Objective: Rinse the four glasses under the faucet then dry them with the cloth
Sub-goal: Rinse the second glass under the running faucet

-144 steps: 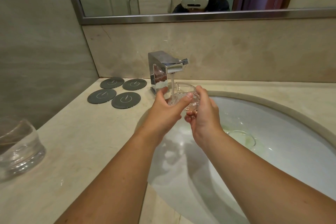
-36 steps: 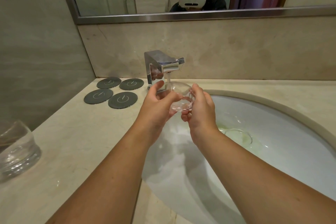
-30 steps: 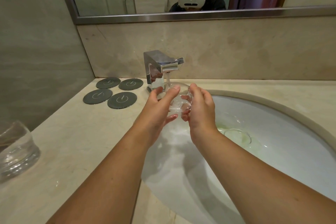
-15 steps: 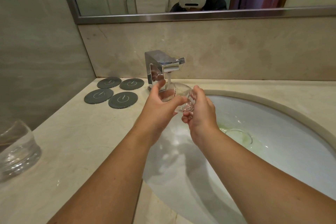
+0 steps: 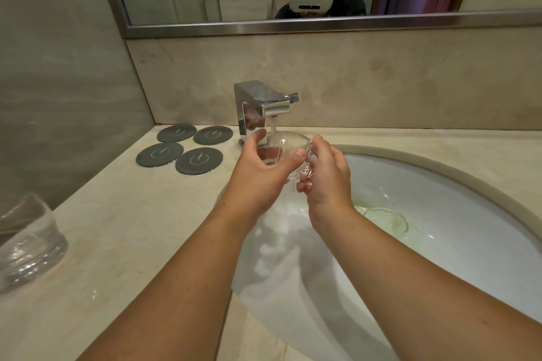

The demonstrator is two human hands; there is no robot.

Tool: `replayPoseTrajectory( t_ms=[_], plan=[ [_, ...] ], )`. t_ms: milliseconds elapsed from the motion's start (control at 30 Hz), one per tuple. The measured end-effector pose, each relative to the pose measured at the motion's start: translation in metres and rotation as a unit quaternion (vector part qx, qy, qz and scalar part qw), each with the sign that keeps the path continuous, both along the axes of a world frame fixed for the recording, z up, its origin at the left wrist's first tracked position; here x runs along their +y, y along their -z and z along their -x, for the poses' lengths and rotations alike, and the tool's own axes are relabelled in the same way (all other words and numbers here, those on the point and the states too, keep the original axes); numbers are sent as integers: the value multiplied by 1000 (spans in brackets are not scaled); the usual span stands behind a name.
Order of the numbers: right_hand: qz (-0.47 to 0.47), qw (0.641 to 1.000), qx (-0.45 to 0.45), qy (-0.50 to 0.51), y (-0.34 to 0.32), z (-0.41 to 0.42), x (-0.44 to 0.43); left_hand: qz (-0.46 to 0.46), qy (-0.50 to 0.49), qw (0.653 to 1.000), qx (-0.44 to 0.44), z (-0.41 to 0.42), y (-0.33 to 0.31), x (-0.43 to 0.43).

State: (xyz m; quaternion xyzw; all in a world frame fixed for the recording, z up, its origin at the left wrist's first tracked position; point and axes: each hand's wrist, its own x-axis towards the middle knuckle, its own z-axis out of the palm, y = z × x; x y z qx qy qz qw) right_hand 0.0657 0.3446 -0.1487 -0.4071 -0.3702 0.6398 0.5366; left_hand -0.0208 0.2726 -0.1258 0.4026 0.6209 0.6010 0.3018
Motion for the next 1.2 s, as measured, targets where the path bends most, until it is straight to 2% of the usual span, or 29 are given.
replayPoseTrajectory(
  t_ms=[267,400,733,900,1100,1200],
  plan=[
    [62,997,21,-43,6,2,5,-8,4,999,38,-1,0,-1],
    [52,998,42,-19,5,2,5,1,17,1000,18,-1,2,2],
    [10,1000,16,-2,3,1,4,32,-2,999,-3,1,1,0],
    [21,999,22,-34,7,5,7,3,0,999,-51,2,0,3],
    [64,995,30,-76,8,2,6,-14,11,999,-47,1,3,5],
    [65,995,34,-61,4,1,3,-9,23,998,-56,0,1,4]
  ],
)
